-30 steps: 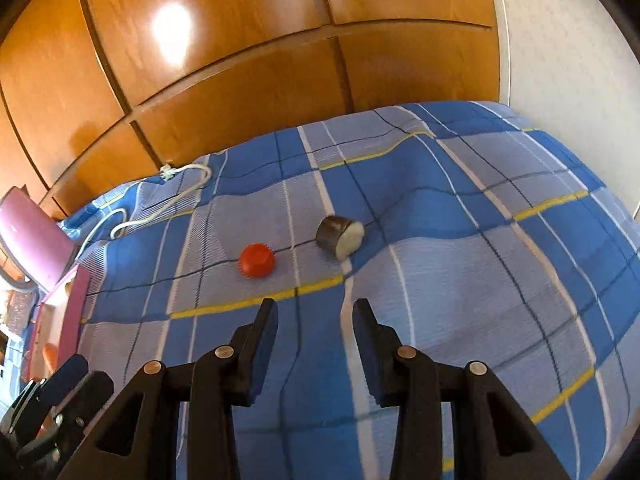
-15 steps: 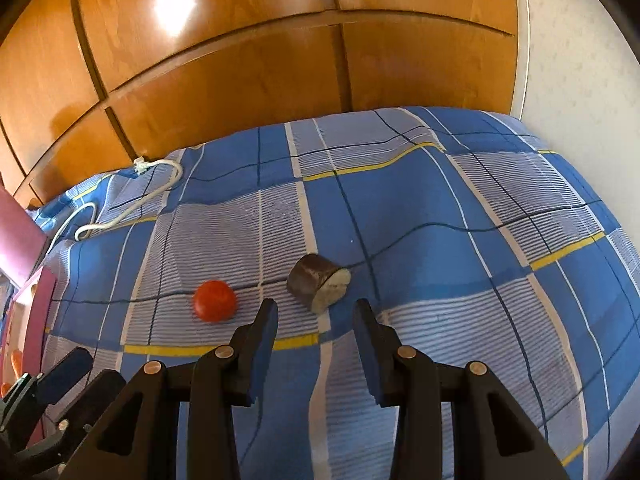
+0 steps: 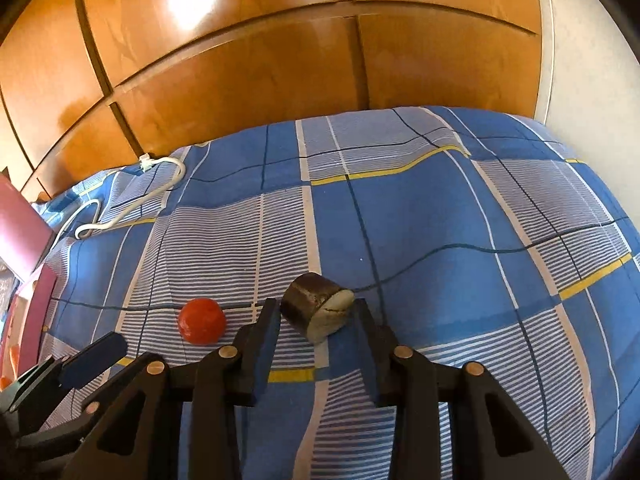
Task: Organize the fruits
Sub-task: 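Grasp the dark slice with the right tool while the left tool grasps the tomato, then carry the tomato and dark slice toward the pink tray with both tools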
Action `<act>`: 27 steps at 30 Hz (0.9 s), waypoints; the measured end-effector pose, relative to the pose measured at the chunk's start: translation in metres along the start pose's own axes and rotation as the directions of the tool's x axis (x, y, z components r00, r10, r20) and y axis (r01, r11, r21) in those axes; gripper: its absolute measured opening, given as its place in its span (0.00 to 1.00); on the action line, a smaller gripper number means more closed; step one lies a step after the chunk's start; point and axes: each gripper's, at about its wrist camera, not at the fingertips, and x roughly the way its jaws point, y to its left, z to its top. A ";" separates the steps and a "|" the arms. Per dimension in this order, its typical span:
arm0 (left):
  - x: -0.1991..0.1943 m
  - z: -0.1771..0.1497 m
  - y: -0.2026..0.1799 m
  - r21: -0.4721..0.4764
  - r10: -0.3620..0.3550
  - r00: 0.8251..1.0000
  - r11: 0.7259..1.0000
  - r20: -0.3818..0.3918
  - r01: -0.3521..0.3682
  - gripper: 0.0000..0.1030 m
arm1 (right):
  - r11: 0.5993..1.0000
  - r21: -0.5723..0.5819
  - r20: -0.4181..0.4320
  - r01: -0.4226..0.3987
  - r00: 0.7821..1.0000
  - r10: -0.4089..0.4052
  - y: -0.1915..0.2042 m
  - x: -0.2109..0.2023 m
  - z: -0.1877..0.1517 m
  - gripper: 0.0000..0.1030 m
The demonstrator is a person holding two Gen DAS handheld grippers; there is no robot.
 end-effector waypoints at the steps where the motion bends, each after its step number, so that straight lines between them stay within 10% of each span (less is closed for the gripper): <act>1: 0.001 0.001 -0.001 0.003 -0.001 1.000 1.000 0.001 0.001 0.48 | 1.000 0.000 0.007 0.000 1.000 0.000 -0.001 -0.002 0.000 0.30; 27: 0.018 0.001 0.007 -0.038 0.003 0.999 0.999 -0.050 -0.005 0.26 | 0.997 0.059 -0.023 -0.040 0.999 0.042 -0.016 0.007 0.004 0.37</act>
